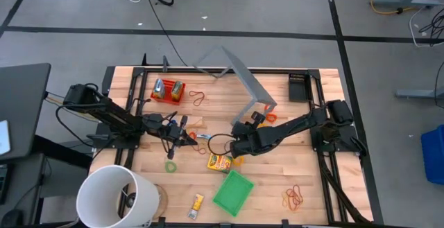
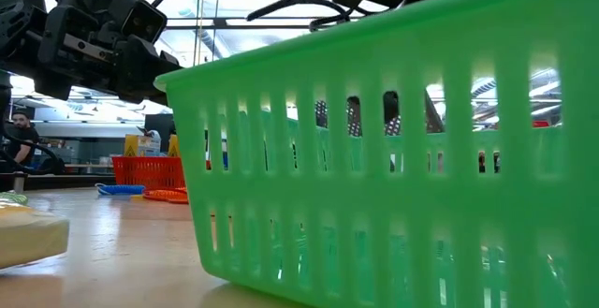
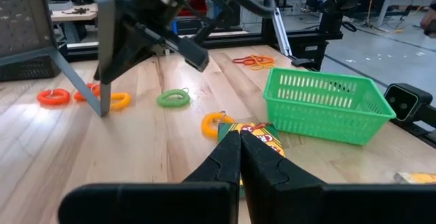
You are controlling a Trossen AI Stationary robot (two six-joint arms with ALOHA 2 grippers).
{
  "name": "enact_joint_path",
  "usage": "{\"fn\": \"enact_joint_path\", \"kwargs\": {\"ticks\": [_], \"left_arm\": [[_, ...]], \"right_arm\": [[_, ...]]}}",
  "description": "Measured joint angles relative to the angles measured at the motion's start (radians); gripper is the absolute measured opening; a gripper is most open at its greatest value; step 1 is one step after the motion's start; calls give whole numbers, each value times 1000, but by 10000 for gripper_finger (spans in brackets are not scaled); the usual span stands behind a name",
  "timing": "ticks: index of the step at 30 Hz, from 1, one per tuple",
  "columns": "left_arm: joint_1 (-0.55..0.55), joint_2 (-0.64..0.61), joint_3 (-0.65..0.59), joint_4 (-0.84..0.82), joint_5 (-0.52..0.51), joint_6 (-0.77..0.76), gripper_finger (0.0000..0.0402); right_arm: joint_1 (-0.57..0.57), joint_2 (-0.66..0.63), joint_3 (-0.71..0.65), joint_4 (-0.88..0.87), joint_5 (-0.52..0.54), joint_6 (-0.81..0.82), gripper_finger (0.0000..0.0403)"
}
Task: Pick & Place Office Desk Supplies
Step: Adjust the shelf on the table
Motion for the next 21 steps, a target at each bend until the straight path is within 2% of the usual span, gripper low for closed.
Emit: {"fn": "enact_joint_path", "kwargs": {"ticks": [4, 11, 16, 21], "left_arm": [[0, 0, 0, -5, 3, 0, 8], [0, 0, 0, -6, 3, 0, 8], [0, 0, 0, -4, 3, 0, 8], [0, 0, 0, -5, 3, 0, 8]], "right_arm": [[19, 15, 2, -26, -1, -25, 8], [47, 107, 0, -197, -17, -28, 8], [56, 132, 0, -255, -49, -12, 8], [63, 144, -1, -258, -132, -140, 9]]}}
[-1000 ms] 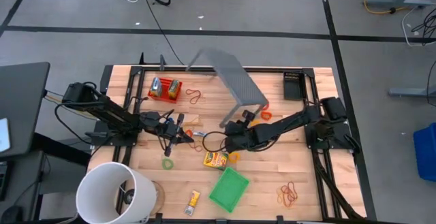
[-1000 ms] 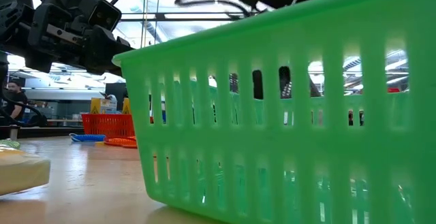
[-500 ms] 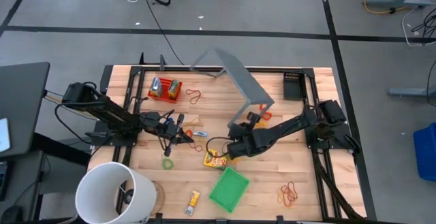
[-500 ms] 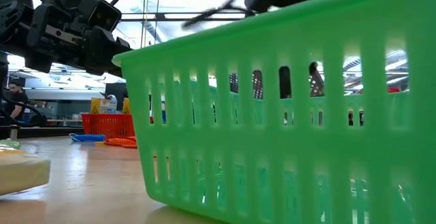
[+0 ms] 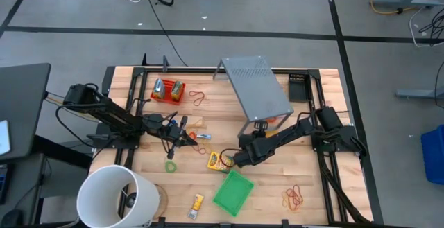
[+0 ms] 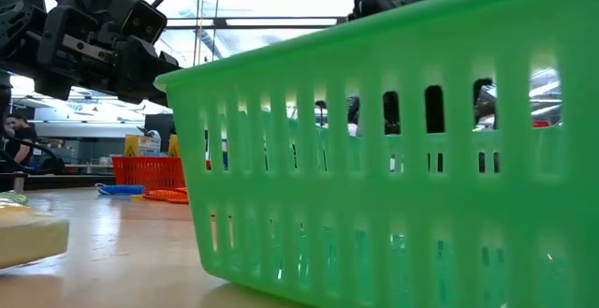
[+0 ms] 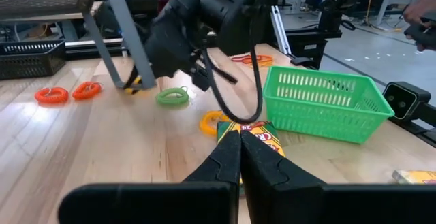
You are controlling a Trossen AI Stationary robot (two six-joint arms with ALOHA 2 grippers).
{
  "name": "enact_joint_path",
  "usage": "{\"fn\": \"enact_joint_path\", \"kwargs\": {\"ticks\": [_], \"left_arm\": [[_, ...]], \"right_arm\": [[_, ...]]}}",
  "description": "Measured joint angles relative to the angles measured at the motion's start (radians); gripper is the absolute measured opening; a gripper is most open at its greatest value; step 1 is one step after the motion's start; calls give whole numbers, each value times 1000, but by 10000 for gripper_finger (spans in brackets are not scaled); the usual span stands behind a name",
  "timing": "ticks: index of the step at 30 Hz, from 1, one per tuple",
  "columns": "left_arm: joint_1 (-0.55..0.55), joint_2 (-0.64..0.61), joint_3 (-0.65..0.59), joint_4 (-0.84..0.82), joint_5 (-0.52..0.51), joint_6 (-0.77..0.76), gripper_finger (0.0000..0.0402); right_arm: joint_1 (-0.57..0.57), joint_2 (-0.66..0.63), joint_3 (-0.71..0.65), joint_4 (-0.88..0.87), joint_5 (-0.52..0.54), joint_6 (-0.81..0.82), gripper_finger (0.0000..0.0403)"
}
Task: Pick & Place Office Desk Supplies
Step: Adjust the shelf on the table
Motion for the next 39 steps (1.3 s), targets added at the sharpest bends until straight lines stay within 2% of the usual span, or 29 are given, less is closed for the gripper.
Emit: {"fn": "enact_joint_path", "kwargs": {"ticks": [6, 12, 19, 22, 25, 31, 39], "left_arm": [[0, 0, 0, -4, 0, 0, 8], [0, 0, 0, -15, 0, 0, 8], [0, 0, 0, -34, 0, 0, 8], [0, 0, 0, -36, 0, 1, 8], [0, 0, 0, -36, 0, 1, 8], [0, 0, 0, -36, -1, 2, 8], [0, 0, 0, -36, -4, 1, 8]], "right_arm": [[0, 6, 0, 16, -84, -149, 11], [0, 5, 0, 24, -122, -196, 22], [2, -1, 4, 69, -270, -208, 133], [1, -5, 5, 65, -281, -188, 175], [2, -16, 10, 60, -302, -156, 200], [15, -24, 110, 61, -376, -146, 211], [46, -25, 214, 134, -296, -186, 212]]}}
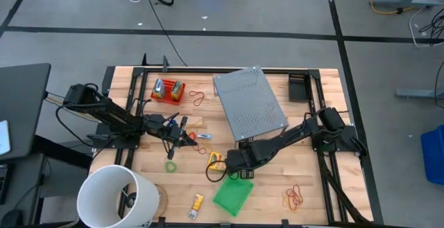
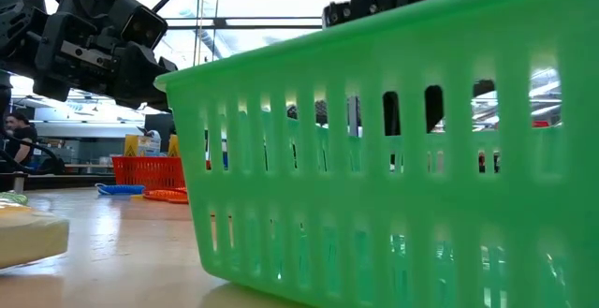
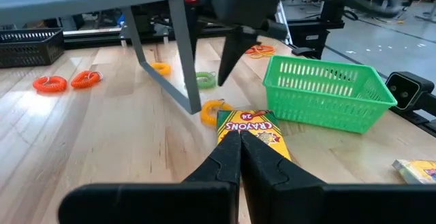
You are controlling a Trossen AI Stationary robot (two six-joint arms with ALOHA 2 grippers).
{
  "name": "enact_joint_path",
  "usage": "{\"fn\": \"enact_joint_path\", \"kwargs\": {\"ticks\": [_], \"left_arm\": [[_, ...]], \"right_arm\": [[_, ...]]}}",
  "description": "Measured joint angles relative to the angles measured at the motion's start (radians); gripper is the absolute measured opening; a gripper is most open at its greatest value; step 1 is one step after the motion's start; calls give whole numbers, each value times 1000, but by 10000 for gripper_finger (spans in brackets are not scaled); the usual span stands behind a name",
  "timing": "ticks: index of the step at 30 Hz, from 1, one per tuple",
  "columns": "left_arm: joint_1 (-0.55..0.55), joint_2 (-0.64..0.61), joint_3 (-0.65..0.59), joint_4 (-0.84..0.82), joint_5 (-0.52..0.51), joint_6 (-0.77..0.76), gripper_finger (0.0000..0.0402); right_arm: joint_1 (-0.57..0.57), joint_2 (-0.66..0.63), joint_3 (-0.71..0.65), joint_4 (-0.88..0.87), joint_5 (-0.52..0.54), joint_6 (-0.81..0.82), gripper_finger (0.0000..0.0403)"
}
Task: Pick & Place Office Desk Supplies
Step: Adjust the shelf on the table
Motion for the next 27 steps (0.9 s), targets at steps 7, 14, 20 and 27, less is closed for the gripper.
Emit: {"fn": "enact_joint_path", "kwargs": {"ticks": [7, 14, 20, 27], "left_arm": [[0, 0, 0, 0, 0, -7, 8], [0, 0, 0, 0, 0, -7, 8], [0, 0, 0, 0, 0, -9, 8], [0, 0, 0, -2, 0, -14, 8]], "right_arm": [[10, 0, 4, -109, 49, 64, 204], [12, 0, 4, -149, 155, 17, 170], [-41, 0, 4, -30, 173, -100, 156], [-101, 6, 5, 168, 144, -258, 156]]}}
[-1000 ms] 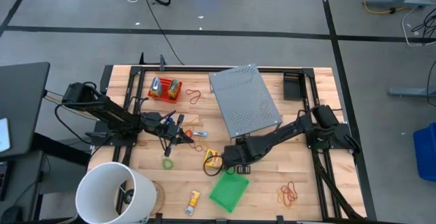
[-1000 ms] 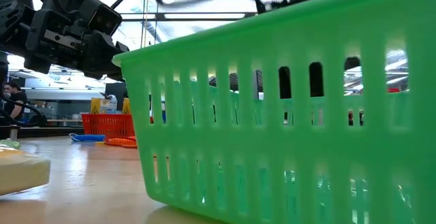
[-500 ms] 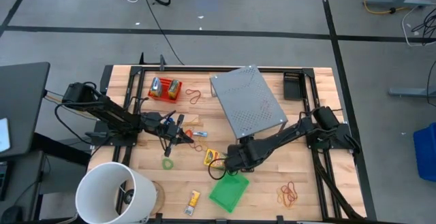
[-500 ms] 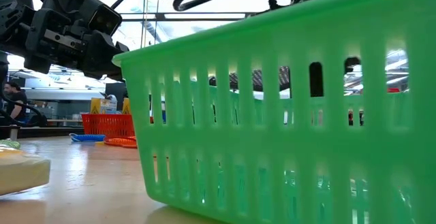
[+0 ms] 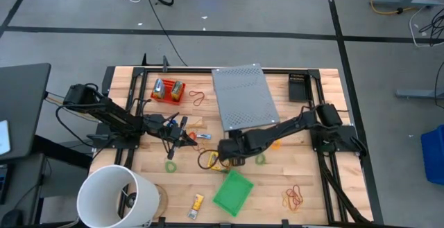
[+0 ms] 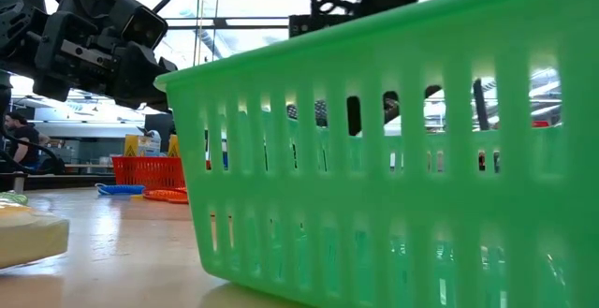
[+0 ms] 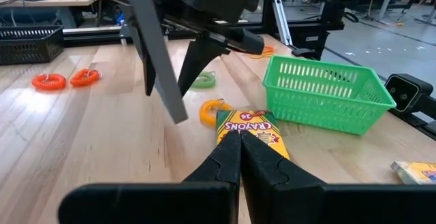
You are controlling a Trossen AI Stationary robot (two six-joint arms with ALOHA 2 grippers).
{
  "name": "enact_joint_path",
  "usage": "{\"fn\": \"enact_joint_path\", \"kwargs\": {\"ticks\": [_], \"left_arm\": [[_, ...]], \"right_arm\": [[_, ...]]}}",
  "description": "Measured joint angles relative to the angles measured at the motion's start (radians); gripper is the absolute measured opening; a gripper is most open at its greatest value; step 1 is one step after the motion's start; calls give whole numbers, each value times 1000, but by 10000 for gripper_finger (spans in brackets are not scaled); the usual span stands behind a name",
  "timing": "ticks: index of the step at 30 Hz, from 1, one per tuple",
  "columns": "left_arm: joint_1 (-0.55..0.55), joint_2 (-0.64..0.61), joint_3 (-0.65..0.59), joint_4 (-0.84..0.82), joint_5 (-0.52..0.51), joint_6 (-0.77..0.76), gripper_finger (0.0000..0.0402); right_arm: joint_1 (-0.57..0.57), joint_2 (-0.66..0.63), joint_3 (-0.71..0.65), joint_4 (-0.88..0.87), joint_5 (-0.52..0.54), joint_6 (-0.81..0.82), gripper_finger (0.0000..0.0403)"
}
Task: Pick & Place Office Desk Supplies
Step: Adjust the shelf on the table
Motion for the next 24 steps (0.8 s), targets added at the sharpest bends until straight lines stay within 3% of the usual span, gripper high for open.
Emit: {"fn": "enact_joint_path", "kwargs": {"ticks": [8, 14, 19, 24], "left_arm": [[0, 0, 0, -30, 0, -2, 8], [0, 0, 0, -32, 0, -2, 8], [0, 0, 0, -32, 0, -2, 8], [0, 0, 0, -31, 0, -4, 8]], "right_arm": [[4, 0, 0, 9, -177, -10, 156], [55, 0, 0, 67, -194, -44, 156], [68, 0, 0, 128, -150, -83, 174], [43, -8, 1, 145, 63, -93, 209]]}}
